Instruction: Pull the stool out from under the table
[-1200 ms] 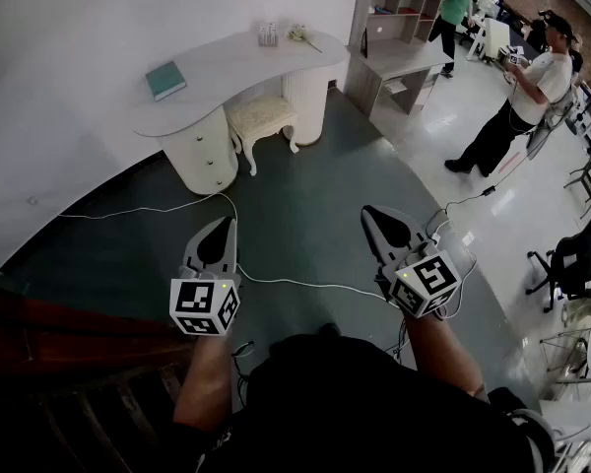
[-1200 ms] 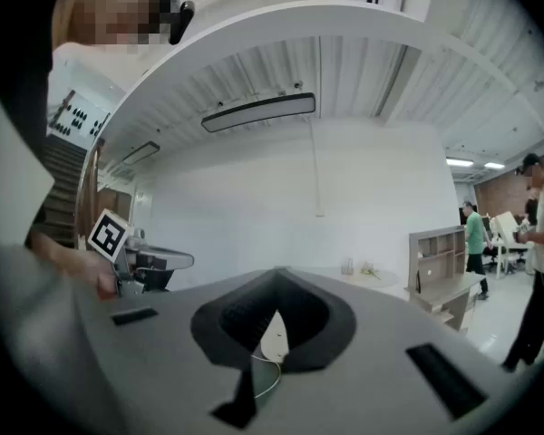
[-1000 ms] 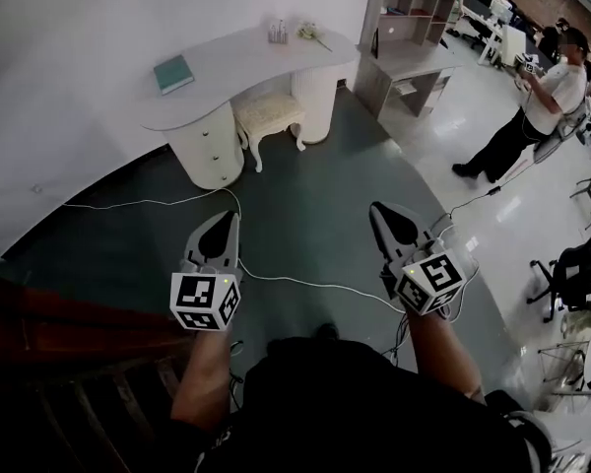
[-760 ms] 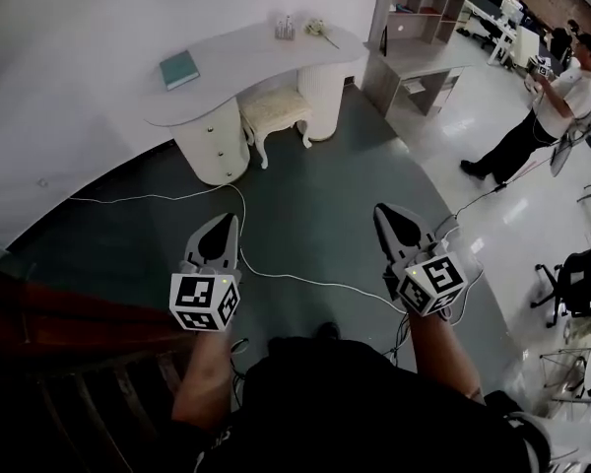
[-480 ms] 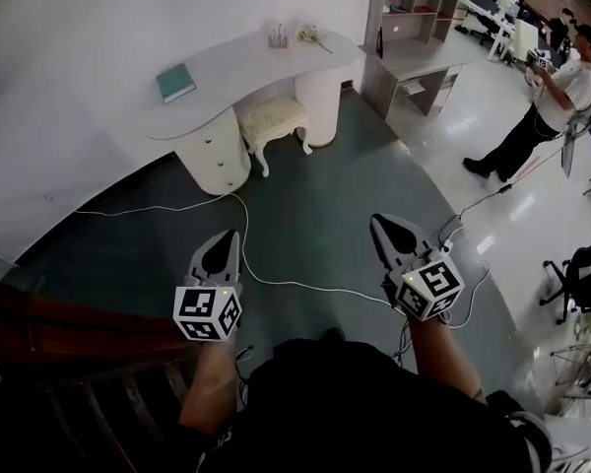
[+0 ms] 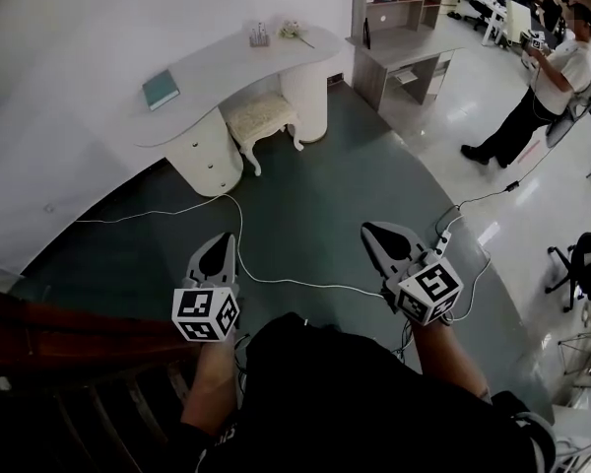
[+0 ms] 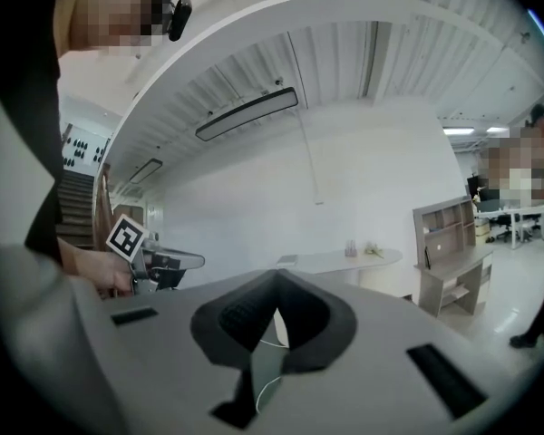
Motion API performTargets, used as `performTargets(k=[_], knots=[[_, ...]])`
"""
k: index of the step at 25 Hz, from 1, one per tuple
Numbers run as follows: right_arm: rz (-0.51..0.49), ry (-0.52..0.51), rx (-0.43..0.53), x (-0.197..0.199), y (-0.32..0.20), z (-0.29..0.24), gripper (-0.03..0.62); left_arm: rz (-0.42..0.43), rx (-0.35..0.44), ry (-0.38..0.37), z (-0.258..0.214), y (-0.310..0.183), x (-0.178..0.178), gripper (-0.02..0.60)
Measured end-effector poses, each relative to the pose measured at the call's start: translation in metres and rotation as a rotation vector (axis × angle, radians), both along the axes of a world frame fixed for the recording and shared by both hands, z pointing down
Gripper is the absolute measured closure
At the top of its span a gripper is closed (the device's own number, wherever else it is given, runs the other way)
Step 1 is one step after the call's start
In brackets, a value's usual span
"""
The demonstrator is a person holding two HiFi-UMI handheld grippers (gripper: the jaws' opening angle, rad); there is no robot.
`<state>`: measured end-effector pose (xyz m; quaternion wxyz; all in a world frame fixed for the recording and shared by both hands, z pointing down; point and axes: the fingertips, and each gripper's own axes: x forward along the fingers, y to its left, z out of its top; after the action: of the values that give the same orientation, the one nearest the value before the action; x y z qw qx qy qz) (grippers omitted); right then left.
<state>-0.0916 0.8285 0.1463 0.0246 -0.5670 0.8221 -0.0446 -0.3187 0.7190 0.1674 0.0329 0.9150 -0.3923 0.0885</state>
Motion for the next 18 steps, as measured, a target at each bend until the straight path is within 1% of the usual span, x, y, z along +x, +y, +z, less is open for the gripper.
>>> performTargets(k=[2,5,8,10,14,18], knots=[[0.007,-0.034,-0.004,0.009,0.002,0.002,0.589,0.006,-0.008,-0.005,0.003,-0.002,0.009,0.574],[0.023,-0.052,-0.022,0.024,-0.004,0.009,0.589,0.016,-0.021,-0.005,0.008,-0.012,0.024,0.574],[0.034,-0.057,-0.041,0.035,-0.018,0.015,0.589,0.022,-0.036,0.002,0.016,-0.028,0.036,0.574],[0.036,-0.043,-0.057,0.04,-0.031,0.017,0.589,0.024,-0.045,0.01,0.02,-0.042,0.042,0.574],[0.034,-0.025,-0.067,0.049,-0.067,0.017,0.589,0.018,-0.04,0.024,0.02,-0.084,0.052,0.574],[0.039,0.003,-0.09,0.061,-0.125,0.016,0.588,0.017,-0.037,0.042,0.02,-0.145,0.066,0.574]])
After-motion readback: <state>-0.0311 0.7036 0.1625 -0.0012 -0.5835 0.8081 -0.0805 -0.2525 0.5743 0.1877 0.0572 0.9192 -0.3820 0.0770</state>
